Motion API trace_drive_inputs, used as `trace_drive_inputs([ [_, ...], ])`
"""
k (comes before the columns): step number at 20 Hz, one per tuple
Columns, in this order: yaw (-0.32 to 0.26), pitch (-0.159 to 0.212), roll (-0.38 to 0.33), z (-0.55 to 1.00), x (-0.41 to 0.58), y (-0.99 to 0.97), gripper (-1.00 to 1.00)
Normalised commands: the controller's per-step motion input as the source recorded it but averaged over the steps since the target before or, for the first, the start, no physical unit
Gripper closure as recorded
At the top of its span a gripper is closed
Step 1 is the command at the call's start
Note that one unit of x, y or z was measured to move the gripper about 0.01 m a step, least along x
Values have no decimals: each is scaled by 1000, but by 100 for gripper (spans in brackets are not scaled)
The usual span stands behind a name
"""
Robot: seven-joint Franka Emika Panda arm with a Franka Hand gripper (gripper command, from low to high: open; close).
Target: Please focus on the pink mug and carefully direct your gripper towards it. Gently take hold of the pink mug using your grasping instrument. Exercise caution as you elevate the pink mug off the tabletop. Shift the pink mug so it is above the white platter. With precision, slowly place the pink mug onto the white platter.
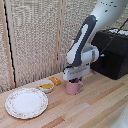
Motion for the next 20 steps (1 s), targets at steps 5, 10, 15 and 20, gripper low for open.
trace_drive_inputs([
  [5,-6,-39,0,69,-29,5,100],
  [10,-5,-21,20,595,-74,21,100],
  [15,-7,15,66,956,237,0,100],
  [20,0,26,79,896,366,127,100],
])
